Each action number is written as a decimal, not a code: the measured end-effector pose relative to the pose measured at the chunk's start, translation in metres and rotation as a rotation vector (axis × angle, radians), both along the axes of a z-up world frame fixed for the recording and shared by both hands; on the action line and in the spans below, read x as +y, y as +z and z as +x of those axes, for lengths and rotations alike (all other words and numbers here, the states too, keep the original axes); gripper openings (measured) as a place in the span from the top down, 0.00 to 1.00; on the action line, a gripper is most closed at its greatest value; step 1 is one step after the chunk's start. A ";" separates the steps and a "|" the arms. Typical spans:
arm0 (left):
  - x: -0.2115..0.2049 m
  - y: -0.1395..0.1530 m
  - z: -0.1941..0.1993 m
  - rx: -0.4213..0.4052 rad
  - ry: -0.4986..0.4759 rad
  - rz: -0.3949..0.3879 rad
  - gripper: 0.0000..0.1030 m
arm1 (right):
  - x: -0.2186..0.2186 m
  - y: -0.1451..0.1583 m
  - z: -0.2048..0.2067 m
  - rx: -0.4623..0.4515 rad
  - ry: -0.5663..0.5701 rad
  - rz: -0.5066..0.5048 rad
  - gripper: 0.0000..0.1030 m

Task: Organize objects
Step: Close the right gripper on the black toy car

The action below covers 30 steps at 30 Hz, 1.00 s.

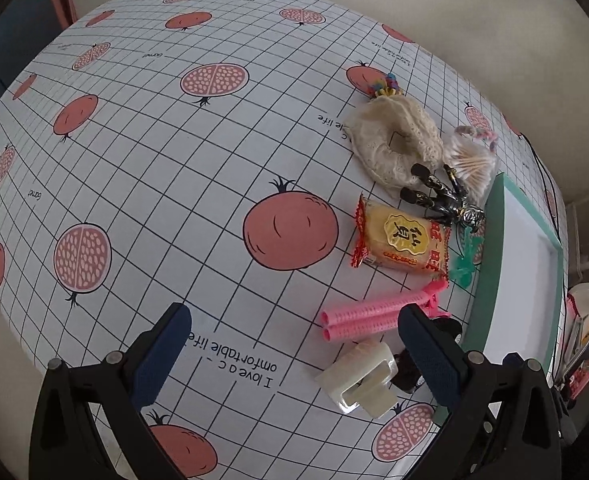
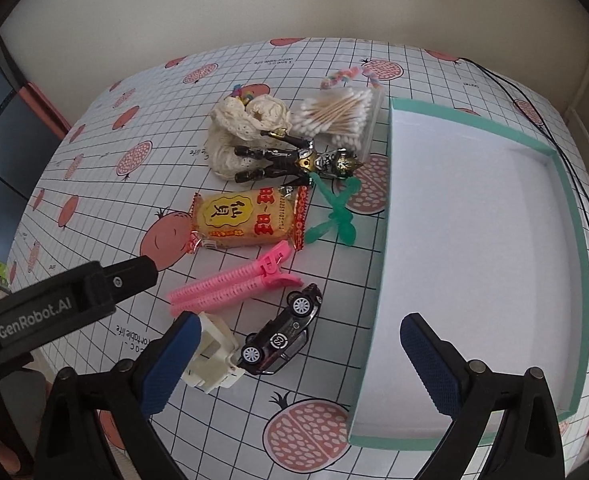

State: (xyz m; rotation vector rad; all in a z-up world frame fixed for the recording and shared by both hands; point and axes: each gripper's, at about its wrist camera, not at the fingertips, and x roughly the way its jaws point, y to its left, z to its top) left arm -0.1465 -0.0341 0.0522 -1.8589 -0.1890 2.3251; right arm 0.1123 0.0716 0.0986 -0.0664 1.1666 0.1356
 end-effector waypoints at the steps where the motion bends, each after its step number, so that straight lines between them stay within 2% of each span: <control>1: -0.002 -0.002 0.000 -0.011 0.002 0.008 0.00 | 0.003 -0.002 0.000 0.006 -0.005 0.002 0.08; 6: -0.005 -0.005 0.000 -0.037 0.002 0.033 0.00 | 0.014 -0.010 0.000 0.039 -0.007 0.029 0.20; 9: -0.006 -0.007 0.000 -0.048 -0.001 0.044 0.00 | 0.018 -0.017 0.001 0.057 -0.007 0.007 0.27; 14: -0.008 -0.008 0.002 -0.055 -0.007 0.052 0.00 | 0.011 -0.026 0.006 0.094 -0.059 0.035 0.45; 25: -0.003 -0.016 0.004 -0.084 -0.067 0.048 0.00 | 0.017 -0.041 0.011 0.134 -0.112 0.027 0.55; 30: 0.002 -0.021 0.003 -0.102 -0.084 0.046 0.00 | 0.018 -0.047 0.013 0.146 -0.126 0.016 0.55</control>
